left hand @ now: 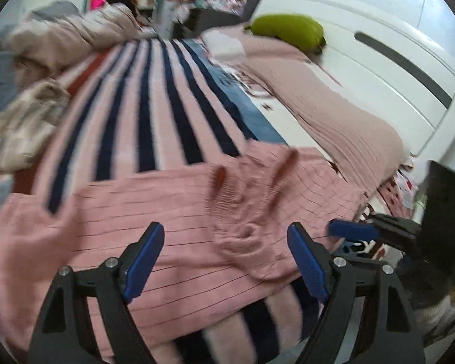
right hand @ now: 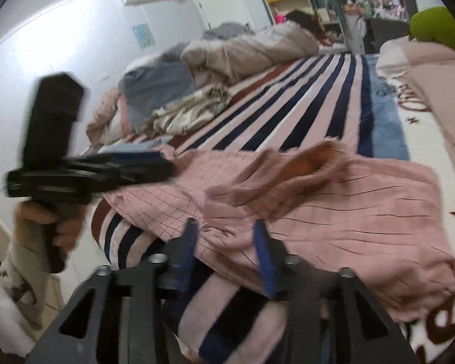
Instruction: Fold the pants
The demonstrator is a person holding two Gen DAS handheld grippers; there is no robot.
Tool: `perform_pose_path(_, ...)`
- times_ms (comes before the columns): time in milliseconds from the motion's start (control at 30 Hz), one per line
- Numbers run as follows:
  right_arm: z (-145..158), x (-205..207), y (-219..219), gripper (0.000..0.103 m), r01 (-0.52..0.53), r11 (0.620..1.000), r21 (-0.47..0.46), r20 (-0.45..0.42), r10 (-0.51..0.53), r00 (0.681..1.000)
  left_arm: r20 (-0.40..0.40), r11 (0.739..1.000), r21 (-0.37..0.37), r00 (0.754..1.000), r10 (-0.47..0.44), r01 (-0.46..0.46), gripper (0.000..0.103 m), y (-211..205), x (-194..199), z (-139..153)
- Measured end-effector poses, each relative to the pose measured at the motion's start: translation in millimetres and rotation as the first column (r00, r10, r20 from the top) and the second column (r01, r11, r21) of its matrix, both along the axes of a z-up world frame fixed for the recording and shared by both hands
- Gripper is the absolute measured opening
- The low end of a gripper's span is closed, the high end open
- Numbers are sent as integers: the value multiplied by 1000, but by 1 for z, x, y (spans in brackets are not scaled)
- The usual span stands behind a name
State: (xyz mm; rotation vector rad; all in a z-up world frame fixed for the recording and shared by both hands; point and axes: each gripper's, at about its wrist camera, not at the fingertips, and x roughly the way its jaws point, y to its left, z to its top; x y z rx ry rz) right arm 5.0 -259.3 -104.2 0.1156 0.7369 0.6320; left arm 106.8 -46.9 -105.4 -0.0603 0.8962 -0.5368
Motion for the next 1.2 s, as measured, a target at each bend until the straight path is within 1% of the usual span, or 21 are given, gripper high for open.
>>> perform_pose_path(67,6,-12,-11,46,32,999,-13,39,-32,999,-44,1000,28,999,-12,14,80,-16,11,-12)
perform_pose_path(133,8,-22,-25,46,92,996,-21,68,-90,994,-75,999,50,997,-10,14,80,-25,21,-22)
perform_pose_path(233,7,-36,-47,46,153,988,16,70,-154,986,-143,999,30,989,-21,25,80,-33,37,-39)
perform_pose_path(300,6,-40,-59,46,184,982,47,57,-187,981,-182,1000,13,983,0,2,79,-35,48,-50)
perform_pose_path(367,6,-44,-71,46,212,973,95,43,-217,975,-176,1000,-9,984,10,-12,58,-32,49,-51)
perform_pose_path(400,7,-46,-76,46,225,967,116,40,-231,972,-175,1000,-17,985,6,-10,36,-32,48,-51)
perform_pose_path(433,8,-48,-82,46,241,961,138,36,-248,968,-177,999,-33,984,0,-5,18,-31,47,-49)
perform_pose_path(467,8,-48,-88,46,249,957,149,34,-257,966,-176,998,-65,984,-9,-2,13,-28,44,-47)
perform_pose_path(533,10,-49,-96,46,268,947,178,31,-277,960,-140,997,-75,990,16,-26,13,-21,38,-38)
perform_pose_path(567,12,-49,-100,46,274,942,194,30,-285,958,-111,995,-78,993,46,-55,13,-16,33,-33)
perform_pose_path(600,12,-48,-101,46,275,941,199,30,-286,958,-103,992,-100,993,66,-76,13,-9,29,-29)
perform_pose_path(633,13,-48,-102,46,274,941,199,32,-286,958,-108,988,-124,991,79,-92,13,-2,26,-27)
perform_pose_path(700,17,-48,-100,46,268,945,186,44,-281,959,-126,986,-125,987,97,-113,13,7,21,-28)
perform_pose_path(833,17,-47,-95,46,242,953,182,49,-254,966,-134,986,-40,979,155,-162,16,14,16,-43)
perform_pose_path(867,16,-46,-93,46,238,954,180,48,-250,967,-130,984,-36,977,169,-175,16,17,16,-46)
perform_pose_path(933,14,-43,-90,46,234,957,170,44,-245,969,-137,980,-61,974,182,-192,16,27,15,-47)
perform_pose_path(1000,13,-42,-88,46,229,959,166,39,-239,970,-140,980,-75,975,174,-185,16,31,13,-44)
perform_pose_path(1033,12,-40,-88,46,227,960,165,36,-236,971,-144,982,-68,976,163,-174,19,31,12,-44)
perform_pose_path(1067,12,-39,-88,46,226,960,165,33,-234,972,-144,985,-44,977,157,-165,21,30,12,-43)
perform_pose_path(1133,11,-38,-88,46,228,961,159,31,-236,971,-119,982,-1,975,187,-189,47,31,9,-40)
perform_pose_path(1200,11,-38,-87,46,232,960,155,33,-240,970,-123,983,-31,976,178,-183,58,37,12,-38)
